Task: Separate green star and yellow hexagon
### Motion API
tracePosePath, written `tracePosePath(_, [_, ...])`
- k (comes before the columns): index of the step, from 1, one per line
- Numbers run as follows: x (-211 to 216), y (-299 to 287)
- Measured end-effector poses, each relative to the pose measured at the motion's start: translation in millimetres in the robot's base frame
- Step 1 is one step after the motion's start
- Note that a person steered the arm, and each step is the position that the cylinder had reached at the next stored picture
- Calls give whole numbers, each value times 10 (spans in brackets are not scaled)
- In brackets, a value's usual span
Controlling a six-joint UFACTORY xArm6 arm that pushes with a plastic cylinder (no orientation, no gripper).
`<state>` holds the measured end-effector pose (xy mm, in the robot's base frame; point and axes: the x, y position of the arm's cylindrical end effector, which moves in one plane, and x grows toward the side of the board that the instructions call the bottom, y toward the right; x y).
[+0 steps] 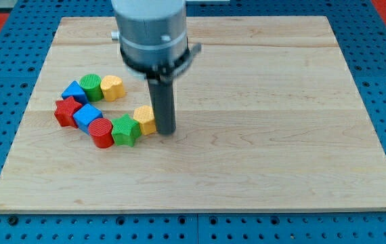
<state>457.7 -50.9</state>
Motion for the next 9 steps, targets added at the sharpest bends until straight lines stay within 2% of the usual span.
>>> tracePosePath(1, [-447, -139])
tracePosePath(2, [-270, 368])
tracePosePath(3, [-496, 556])
tracePosePath(4, [-497, 545])
tracePosePath(5, [-583, 825])
tracePosePath(7, [-588, 612])
tracePosePath(9, [-87, 508])
